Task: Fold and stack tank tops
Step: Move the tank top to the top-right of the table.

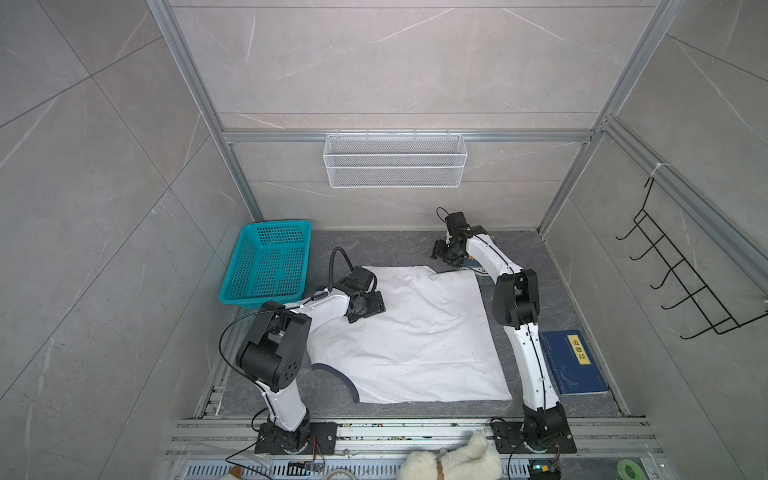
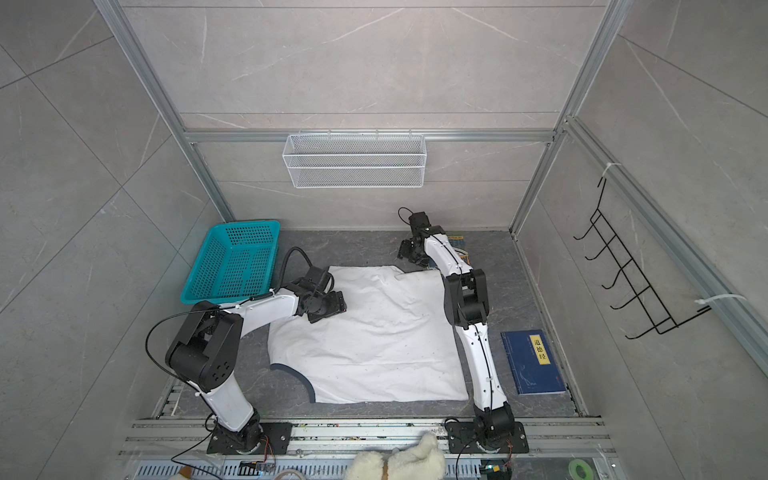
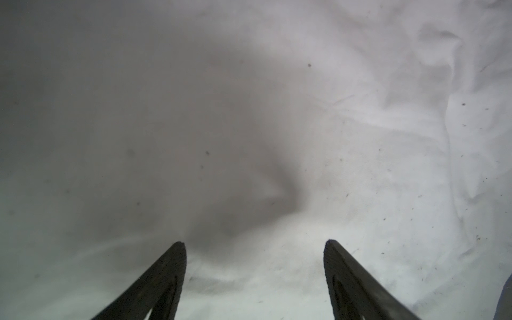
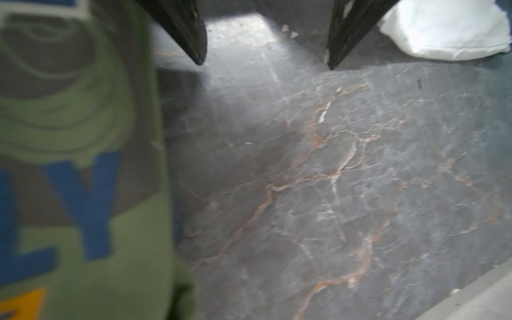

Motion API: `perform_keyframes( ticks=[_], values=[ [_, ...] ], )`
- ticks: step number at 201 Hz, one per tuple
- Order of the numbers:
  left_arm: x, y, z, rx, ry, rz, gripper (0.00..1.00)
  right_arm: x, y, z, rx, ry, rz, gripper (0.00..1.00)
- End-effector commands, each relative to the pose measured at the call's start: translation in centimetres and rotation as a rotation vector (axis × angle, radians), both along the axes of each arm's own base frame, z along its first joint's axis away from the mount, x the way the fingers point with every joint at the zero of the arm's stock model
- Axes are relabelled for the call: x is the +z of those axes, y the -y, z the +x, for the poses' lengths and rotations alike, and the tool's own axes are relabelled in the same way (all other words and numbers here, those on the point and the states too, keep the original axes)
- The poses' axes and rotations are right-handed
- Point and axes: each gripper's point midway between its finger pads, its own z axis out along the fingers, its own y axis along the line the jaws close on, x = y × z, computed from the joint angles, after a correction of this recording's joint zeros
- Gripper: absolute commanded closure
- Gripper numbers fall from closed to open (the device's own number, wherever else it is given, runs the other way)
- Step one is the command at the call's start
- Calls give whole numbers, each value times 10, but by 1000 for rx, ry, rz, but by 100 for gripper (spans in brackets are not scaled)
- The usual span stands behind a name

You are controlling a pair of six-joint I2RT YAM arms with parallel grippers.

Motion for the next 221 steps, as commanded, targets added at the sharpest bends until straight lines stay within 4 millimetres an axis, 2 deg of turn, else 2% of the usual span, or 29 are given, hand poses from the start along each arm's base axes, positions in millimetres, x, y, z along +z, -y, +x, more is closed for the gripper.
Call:
perform_keyframes(
  ticks=[1,47,63,65,68,101,110,122,146,157,190,221],
  values=[
    [6,-2,5,-3,34,2,19,-14,34,-8,-37,-71,-92,29],
    [7,-7,4,4,37,16,19,-9,88,-7,-127,-89,-127,29],
    [7,-8,2,3,38,18,19,-14,107,-7,-157,-100,-134,29],
    [7,-9,1,2,35,19,19,-3,109,-6,-162,-82,-130,29],
    [7,-9,1,3,35,20,19,0,114,-6,-168,-78,-131,29],
    [7,-10,-5,-2,30,10,19,6,144,-3,-203,-72,-121,29],
    [9,-8,-4,-7,34,5,19,12,145,-1,-192,-60,-109,29],
    [17,-7,-1,-17,46,4,19,25,138,0,-157,-33,-88,29],
    [39,-4,18,-40,86,10,18,60,111,-4,-90,43,-26,29],
    [50,-2,31,-46,107,-5,19,67,95,-6,-62,72,49,30],
    [70,7,68,-61,146,-21,18,50,97,-34,-135,-11,72,29],
    [69,20,94,-80,150,-34,19,39,106,-50,-204,-3,118,28]
  ],
)
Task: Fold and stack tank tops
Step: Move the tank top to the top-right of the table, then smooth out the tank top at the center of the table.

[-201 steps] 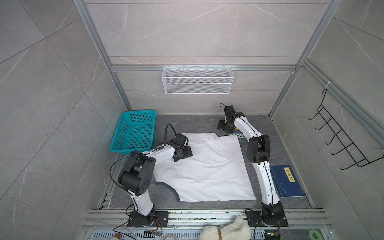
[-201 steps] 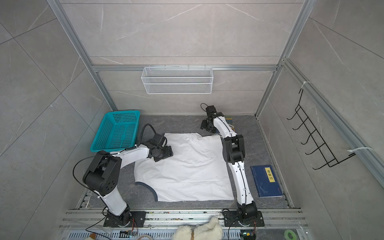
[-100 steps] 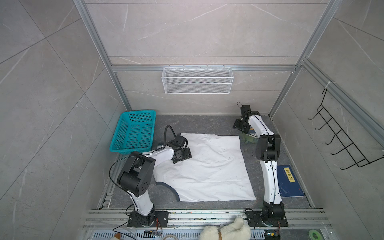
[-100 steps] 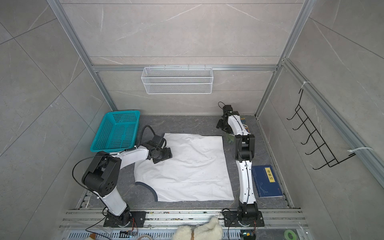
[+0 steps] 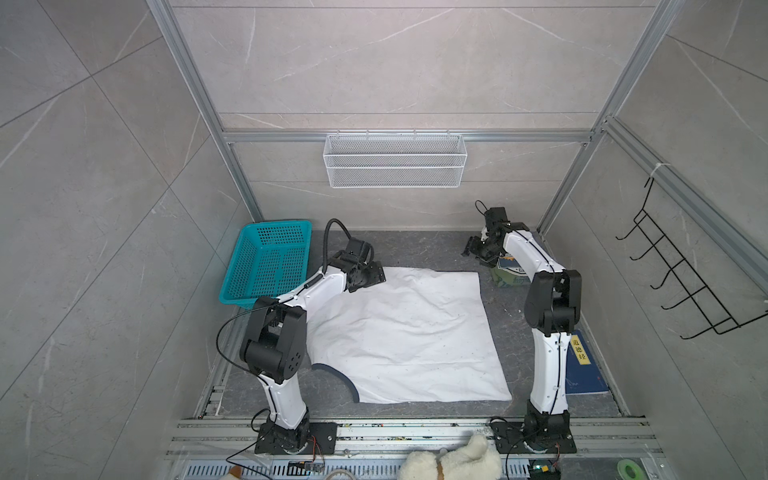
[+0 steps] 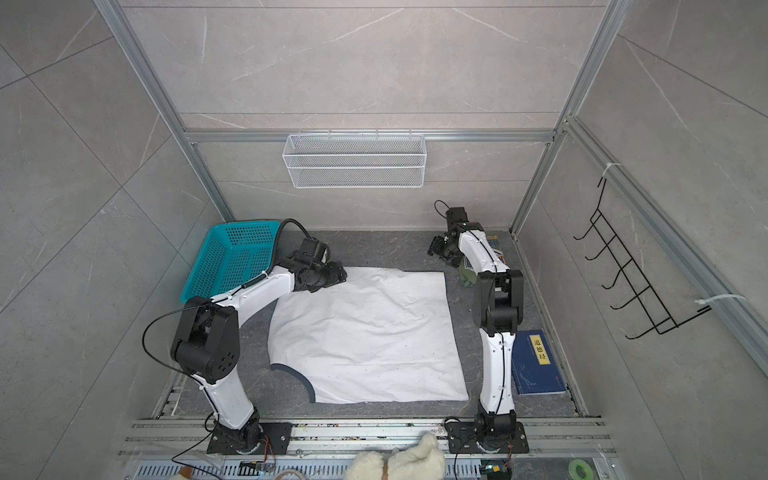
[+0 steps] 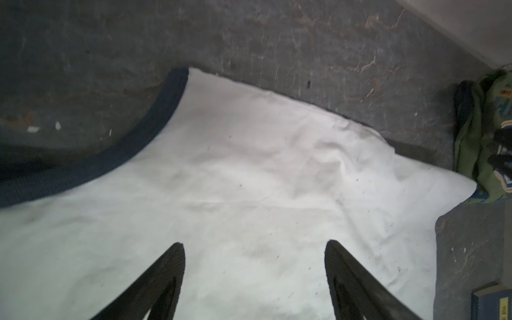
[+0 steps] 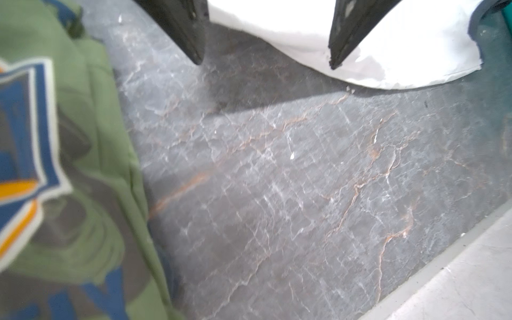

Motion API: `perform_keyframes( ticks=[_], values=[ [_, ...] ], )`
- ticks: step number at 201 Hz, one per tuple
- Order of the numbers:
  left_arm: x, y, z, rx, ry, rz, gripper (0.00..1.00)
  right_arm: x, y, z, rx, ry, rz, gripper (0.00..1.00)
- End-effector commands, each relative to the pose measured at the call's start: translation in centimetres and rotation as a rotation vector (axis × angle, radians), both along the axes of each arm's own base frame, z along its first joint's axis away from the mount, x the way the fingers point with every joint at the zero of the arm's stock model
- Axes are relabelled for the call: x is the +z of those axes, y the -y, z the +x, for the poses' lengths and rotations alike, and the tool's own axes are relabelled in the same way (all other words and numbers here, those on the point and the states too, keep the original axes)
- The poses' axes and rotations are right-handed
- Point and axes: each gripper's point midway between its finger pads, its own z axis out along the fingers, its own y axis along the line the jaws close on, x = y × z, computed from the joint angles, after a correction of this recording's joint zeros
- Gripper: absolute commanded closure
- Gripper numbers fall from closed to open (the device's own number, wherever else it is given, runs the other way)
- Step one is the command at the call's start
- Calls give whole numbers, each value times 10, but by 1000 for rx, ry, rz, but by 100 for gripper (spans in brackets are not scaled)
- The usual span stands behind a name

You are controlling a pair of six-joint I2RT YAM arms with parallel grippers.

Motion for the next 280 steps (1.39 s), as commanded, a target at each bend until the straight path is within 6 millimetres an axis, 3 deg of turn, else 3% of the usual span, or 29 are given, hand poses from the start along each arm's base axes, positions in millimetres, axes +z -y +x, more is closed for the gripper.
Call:
perform_keyframes(
  ticks=[1,19,59,127,162,184,204,233,280],
  values=[
    [-12,8,6,-53,-41,14,18,-4,10,-5,-76,21,63,28],
    [-16,15,17,-61,-42,5,18,-8,15,-9,-95,19,84,28],
    [-36,22,31,-70,-61,9,17,-27,-5,-12,-48,-21,197,33],
    [-71,12,34,-48,-128,37,17,-30,-24,-3,-19,-27,344,58],
    [-75,3,31,-33,-135,42,17,-30,-14,-10,-58,-24,324,60],
    [-74,0,31,-30,-134,44,17,-43,-1,-21,-107,-64,291,57],
    [-73,-1,30,-27,-131,45,17,-50,-1,-25,-109,-61,305,59],
    [-74,-1,30,-29,-134,46,17,-37,-6,-21,-95,-16,337,73],
    [-80,-2,34,-27,-146,56,17,13,1,-11,-66,115,292,85]
  ],
)
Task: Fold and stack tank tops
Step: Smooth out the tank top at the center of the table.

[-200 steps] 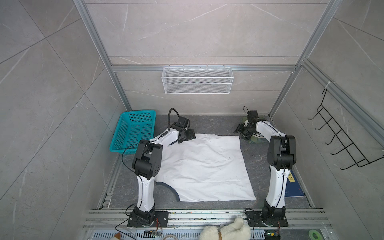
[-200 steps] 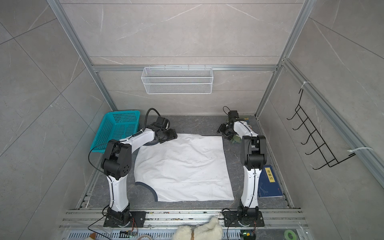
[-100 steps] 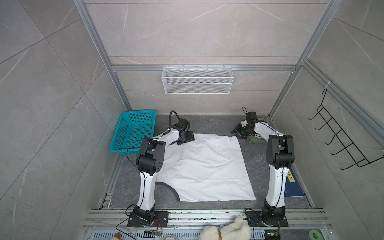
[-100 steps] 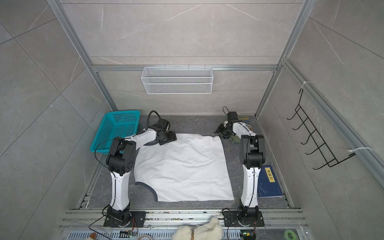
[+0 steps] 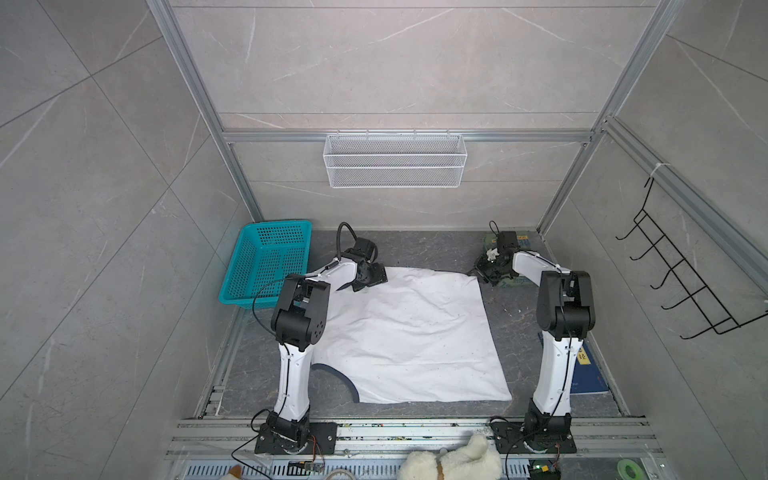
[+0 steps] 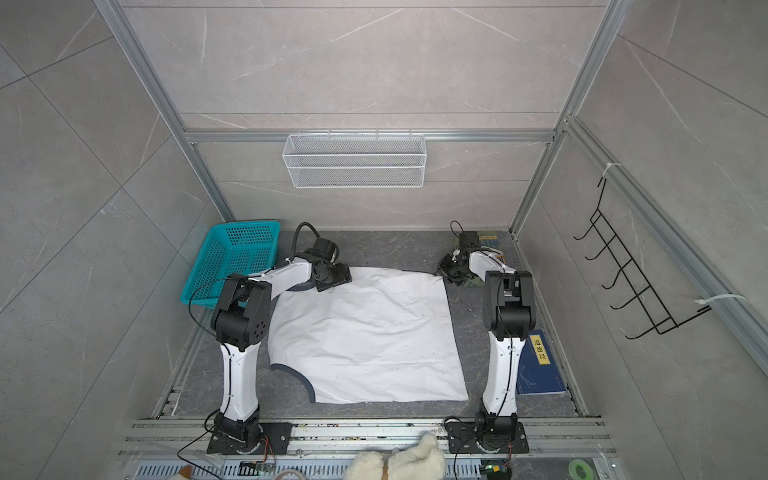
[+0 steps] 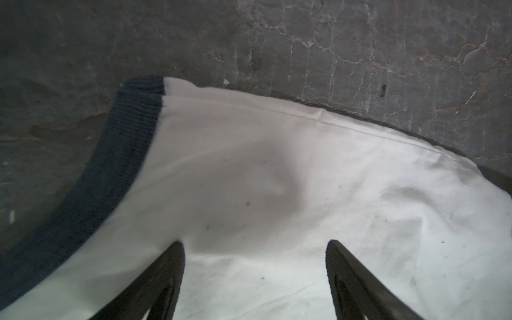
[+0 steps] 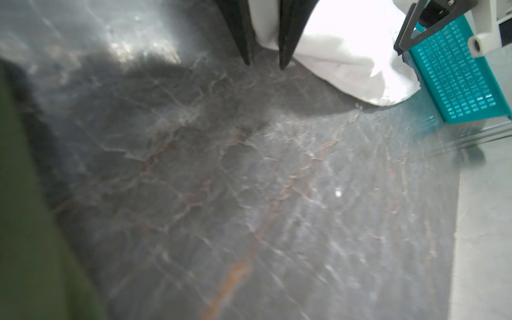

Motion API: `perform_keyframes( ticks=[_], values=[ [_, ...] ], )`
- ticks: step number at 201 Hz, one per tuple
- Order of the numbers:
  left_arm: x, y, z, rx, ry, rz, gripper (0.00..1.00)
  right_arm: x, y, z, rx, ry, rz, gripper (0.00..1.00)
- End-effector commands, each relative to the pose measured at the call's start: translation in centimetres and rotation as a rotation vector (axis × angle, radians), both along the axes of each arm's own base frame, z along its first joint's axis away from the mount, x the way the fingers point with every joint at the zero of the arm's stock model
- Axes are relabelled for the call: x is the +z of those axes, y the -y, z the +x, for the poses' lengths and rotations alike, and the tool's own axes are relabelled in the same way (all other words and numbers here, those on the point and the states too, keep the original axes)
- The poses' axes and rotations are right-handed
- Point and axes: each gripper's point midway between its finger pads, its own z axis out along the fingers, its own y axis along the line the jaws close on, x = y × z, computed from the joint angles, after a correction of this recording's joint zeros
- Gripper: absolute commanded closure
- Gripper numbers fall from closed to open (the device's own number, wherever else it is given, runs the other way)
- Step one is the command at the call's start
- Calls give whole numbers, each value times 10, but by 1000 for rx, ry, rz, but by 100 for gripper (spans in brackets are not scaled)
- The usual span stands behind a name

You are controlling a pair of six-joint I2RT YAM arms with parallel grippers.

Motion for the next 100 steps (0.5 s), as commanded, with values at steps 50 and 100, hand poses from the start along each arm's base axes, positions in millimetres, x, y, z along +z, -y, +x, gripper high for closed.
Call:
perform_keyframes(
  ticks=[50,100],
  values=[
    [-2,-3,0,-11,-24,16,17,72,21,29,-52,227,-123,97],
    [-4,-5,-4,-18,-33,21,17,77,36,34,-85,251,-206,97]
  ],
)
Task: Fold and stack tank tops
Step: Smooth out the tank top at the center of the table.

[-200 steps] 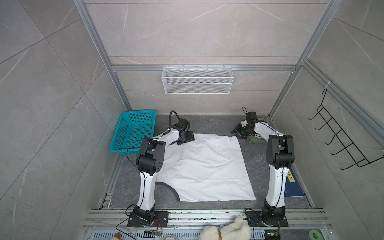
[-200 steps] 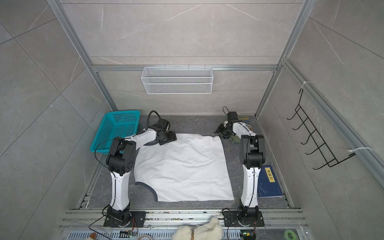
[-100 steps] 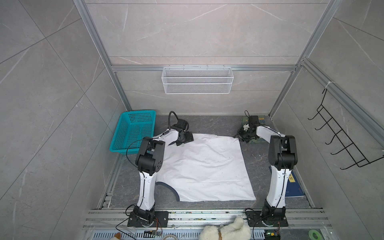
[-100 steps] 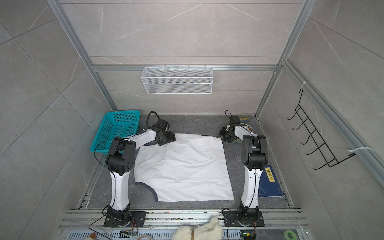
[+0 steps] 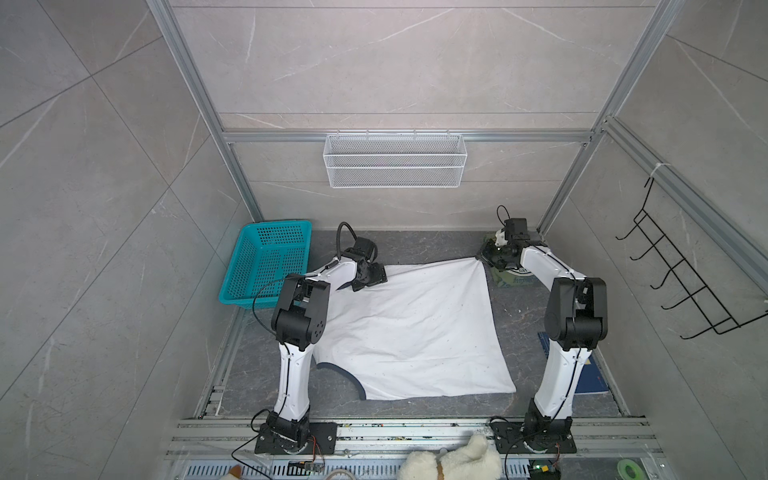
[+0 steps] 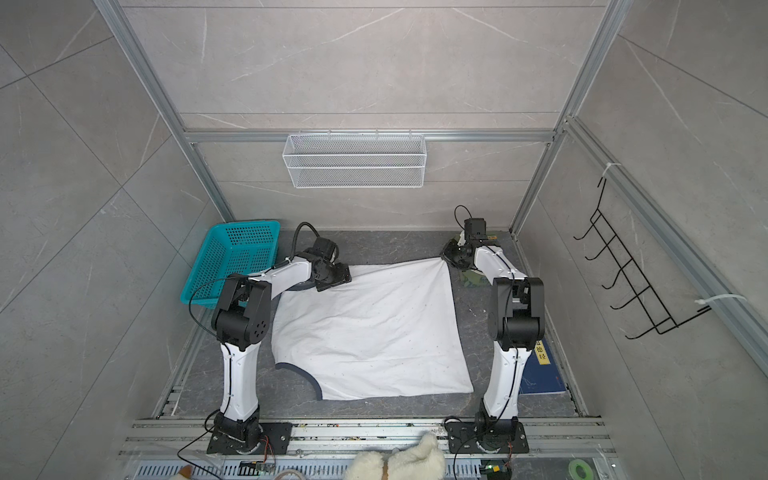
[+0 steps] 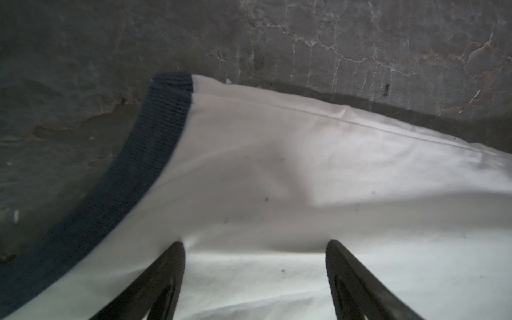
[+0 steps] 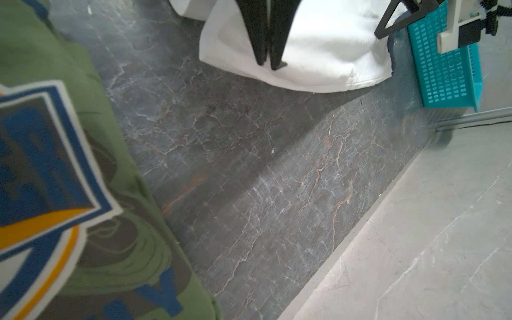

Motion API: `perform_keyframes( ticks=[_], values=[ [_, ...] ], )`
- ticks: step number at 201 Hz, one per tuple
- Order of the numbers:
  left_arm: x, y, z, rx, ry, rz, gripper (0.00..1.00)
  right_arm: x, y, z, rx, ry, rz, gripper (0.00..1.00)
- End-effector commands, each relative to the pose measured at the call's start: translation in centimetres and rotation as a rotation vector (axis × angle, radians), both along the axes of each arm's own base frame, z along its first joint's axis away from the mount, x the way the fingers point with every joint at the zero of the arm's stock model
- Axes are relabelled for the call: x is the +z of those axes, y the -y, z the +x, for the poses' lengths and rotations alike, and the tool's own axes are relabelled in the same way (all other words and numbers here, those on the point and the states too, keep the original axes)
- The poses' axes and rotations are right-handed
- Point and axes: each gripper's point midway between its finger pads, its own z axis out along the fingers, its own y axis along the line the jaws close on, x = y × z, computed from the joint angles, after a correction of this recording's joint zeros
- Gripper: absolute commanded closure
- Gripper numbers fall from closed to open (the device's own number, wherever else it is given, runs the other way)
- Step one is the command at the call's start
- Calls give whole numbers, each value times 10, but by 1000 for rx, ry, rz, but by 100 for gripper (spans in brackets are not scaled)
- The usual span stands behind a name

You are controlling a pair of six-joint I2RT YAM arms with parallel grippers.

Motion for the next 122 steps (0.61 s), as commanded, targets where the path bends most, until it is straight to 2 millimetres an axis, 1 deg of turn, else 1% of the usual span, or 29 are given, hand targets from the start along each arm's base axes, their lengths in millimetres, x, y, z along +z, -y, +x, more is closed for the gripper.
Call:
perform_keyframes(
  ticks=[1,22,37,54,66,79,88,104,122],
  values=[
    [-4,-4,-3,-17,-22,17,17,21,16,11,-42,67,-90,97],
    [-5,-6,-8,-22,-26,27,17,25,22,13,-54,85,-110,96],
    [-1,-8,-11,-26,-12,25,17,27,29,15,-76,92,-138,93],
    [5,-11,-15,-32,-2,38,17,24,35,17,-88,77,-166,85],
    [14,-12,-15,-40,15,43,17,25,37,15,-90,69,-181,78],
    [25,-13,-14,-46,35,43,17,25,39,11,-90,73,-198,63],
    [33,-12,-12,-51,48,40,17,26,41,8,-93,74,-211,55],
    [44,-9,-8,-58,63,34,17,27,41,2,-82,78,-217,50],
    [49,-5,-1,-63,77,23,17,27,28,-2,-32,93,-174,48]
  ],
)
